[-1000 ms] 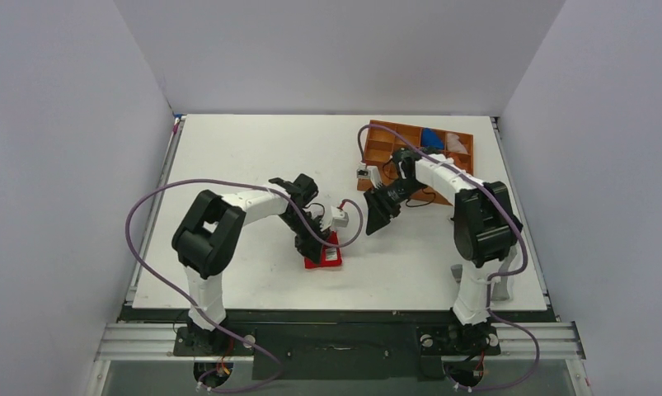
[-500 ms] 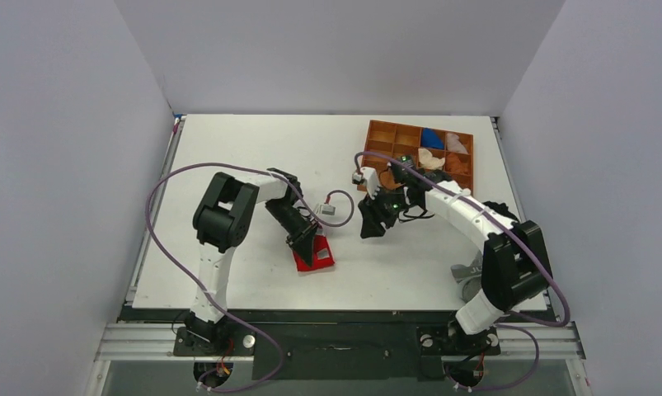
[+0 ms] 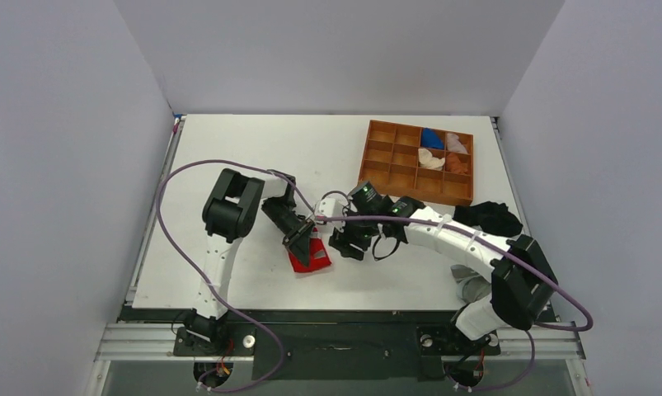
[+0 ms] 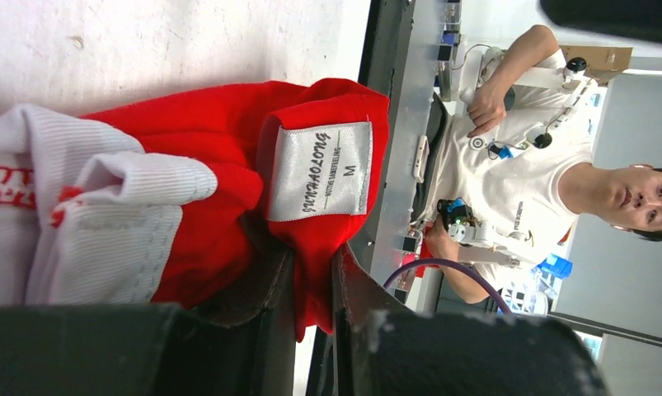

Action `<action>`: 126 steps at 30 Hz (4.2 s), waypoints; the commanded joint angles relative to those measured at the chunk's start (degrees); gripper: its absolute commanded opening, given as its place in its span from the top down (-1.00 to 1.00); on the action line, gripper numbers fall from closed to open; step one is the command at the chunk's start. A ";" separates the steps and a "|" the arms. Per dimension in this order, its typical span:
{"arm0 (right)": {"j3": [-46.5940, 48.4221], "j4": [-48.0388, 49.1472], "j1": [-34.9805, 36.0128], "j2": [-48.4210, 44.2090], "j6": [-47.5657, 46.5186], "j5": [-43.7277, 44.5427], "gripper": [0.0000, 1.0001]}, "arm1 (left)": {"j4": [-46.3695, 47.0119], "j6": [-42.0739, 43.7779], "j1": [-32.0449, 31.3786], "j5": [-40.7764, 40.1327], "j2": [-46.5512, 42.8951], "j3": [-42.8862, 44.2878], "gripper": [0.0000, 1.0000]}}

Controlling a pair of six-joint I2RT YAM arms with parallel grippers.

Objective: Roll the underwear
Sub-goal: Roll the underwear to the center of the board.

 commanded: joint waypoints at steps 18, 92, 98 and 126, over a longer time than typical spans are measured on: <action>10.13 2.11 15.45 14.86 -10.81 12.03 -0.13 | -2.36 2.87 1.50 0.84 -0.01 -0.32 1.00; 13.37 -4.37 19.51 24.38 2.23 14.30 1.00 | 19.55 -28.77 5.87 -19.18 -13.98 -2.62 -0.02; 15.50 -6.29 19.56 25.43 1.27 13.83 1.00 | 21.58 -31.52 4.11 -21.37 -11.67 -0.67 -0.02; 27.28 -21.51 12.59 36.32 -7.41 -5.30 1.00 | 25.00 -35.07 0.63 -25.61 -11.36 0.74 -0.01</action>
